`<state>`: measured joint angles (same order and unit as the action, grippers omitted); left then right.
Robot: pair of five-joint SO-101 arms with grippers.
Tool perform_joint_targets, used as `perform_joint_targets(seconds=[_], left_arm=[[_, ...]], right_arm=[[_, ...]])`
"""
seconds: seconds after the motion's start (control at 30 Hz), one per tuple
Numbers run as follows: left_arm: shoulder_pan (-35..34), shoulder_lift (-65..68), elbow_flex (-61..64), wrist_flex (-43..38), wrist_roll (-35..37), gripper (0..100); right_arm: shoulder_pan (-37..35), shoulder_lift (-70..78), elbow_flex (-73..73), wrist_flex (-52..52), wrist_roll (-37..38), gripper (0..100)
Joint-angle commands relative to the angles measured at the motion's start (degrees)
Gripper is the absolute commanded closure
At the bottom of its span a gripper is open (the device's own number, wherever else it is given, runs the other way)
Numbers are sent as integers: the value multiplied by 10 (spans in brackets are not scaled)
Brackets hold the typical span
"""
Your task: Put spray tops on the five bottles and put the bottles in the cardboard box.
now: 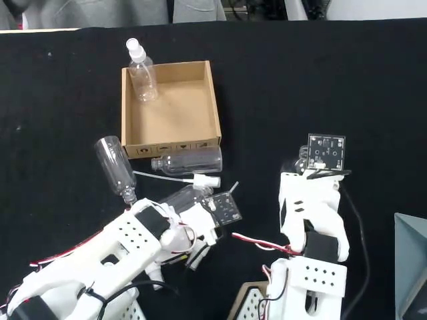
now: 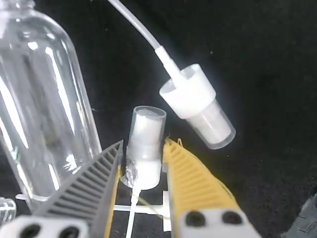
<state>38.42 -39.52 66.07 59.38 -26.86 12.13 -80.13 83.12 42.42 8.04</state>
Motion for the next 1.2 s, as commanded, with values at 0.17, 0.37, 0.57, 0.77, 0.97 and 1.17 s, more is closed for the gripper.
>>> perform_joint_targets(seconds=[0.17, 0.37, 0.57, 0.77, 0.97, 1.17], left_arm=[[1, -4, -10, -6, 4, 942], [1, -4, -13, -6, 37, 942], [0, -4, -13, -5, 39, 943], [0, 2, -13, 14, 36, 929], [-8, 3, -7, 16, 40, 845], [-57, 4, -9, 15, 35, 845]], right_arm=[[13, -17, -6, -14, 7, 907], [13, -17, -6, -15, 7, 907], [13, -17, -6, -15, 7, 907], [13, -17, -6, -15, 7, 907], [13, -17, -6, -15, 7, 907], [13, -17, -6, -14, 7, 907]])
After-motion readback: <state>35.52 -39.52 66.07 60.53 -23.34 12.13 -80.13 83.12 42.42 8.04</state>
